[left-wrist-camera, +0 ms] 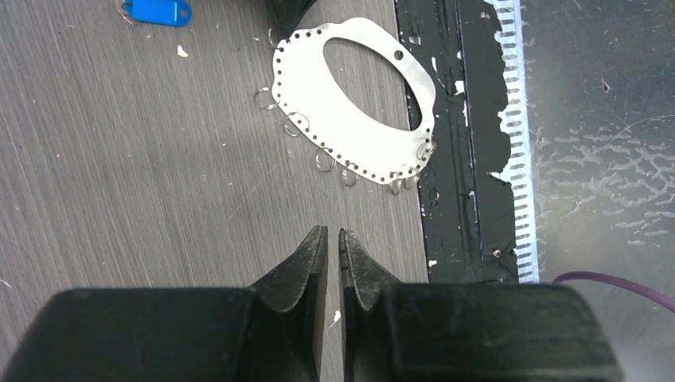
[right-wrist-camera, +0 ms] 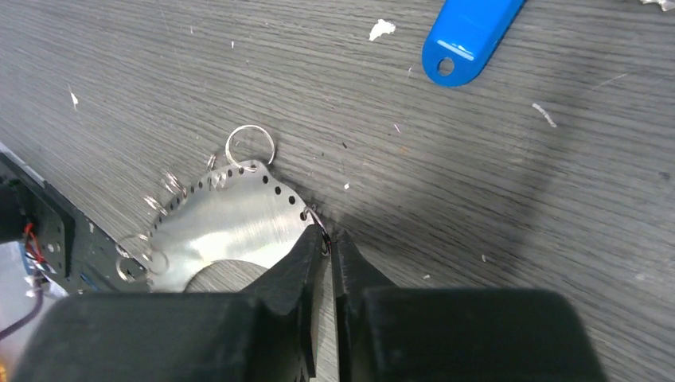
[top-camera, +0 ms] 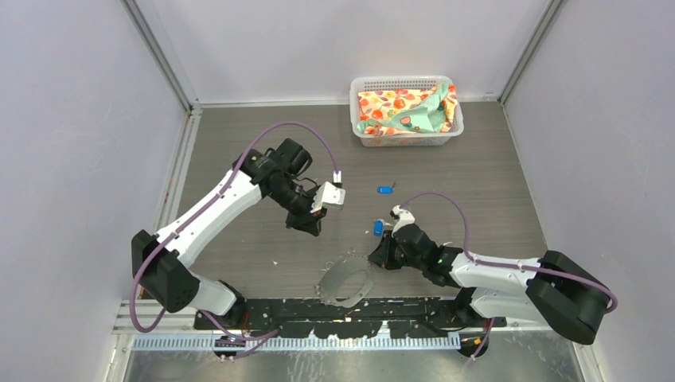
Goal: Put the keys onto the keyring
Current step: Pick up the keyring from the center of the board.
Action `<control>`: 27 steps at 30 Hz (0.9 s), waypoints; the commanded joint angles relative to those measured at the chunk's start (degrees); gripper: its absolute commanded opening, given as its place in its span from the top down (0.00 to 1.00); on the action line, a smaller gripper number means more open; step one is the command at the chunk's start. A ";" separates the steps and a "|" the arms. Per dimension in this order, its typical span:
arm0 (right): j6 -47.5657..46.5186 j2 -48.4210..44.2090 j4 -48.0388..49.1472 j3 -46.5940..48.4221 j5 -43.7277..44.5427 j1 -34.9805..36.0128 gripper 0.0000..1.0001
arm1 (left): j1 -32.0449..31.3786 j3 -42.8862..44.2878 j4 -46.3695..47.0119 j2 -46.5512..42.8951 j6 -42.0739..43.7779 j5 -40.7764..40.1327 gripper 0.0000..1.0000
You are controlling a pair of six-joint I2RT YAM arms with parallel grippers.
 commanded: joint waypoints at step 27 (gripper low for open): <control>-32.12 -14.71 -26.22 32.19 -21.15 1.14 0.99 | -0.04 -6.37 20.12 -9.60 -11.90 13.80 0.75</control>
